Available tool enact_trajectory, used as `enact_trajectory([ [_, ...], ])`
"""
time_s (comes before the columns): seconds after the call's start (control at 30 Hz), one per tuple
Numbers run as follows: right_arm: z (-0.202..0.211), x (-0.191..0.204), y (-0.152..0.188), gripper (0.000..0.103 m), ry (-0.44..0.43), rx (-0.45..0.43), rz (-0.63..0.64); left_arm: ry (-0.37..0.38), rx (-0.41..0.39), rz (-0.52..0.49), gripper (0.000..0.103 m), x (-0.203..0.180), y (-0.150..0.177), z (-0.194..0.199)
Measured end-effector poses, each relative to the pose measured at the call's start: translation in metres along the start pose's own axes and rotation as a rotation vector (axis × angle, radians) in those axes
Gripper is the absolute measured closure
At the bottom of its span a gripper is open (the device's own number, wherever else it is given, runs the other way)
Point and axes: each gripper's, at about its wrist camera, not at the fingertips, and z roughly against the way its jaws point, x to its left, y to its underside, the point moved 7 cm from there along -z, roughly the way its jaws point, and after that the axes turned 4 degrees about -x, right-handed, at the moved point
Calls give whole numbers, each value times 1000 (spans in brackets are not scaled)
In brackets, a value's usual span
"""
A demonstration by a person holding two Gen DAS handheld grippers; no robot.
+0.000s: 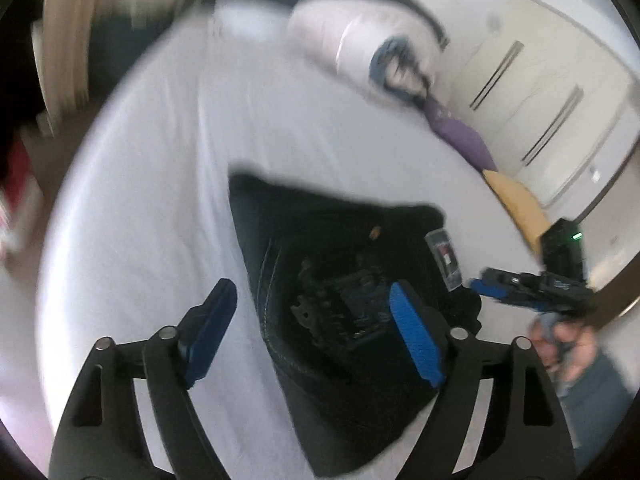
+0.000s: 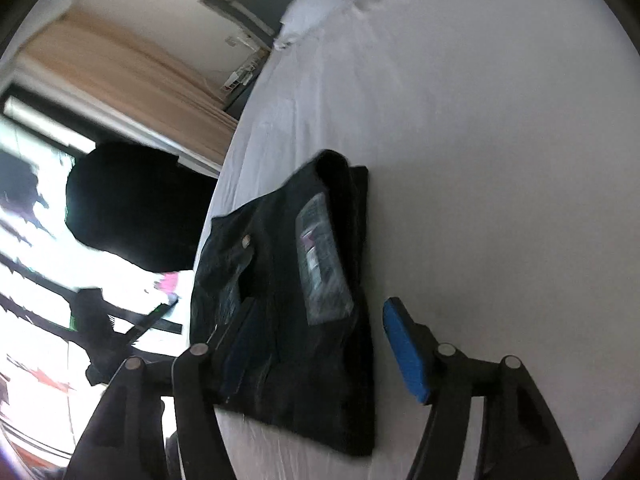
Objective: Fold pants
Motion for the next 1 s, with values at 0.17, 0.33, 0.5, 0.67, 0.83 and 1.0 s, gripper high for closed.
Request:
enact_trajectory([
  [0.17,94,73,24,10,229,-254,285,-291,-394,-194,0,-60,-25,129],
  [0.33,197,174,65,0,297,-636,528,-470,-572,-251,0,-111,-21,240],
  [0.5,257,246,96,0,403,-785,626,-519,-586,-271,0,-142,-14,306],
  [0.67,321,272,117,0,411,-849,539,-548,-543,-250,0,-167,4,358],
  [0.83,334,279,144,0,462,-808,522,-492,-428,-154,0,-176,35,367],
  [1.0,319,262,162,0,485,-716,433,-447,-289,-131,0,-174,71,342],
])
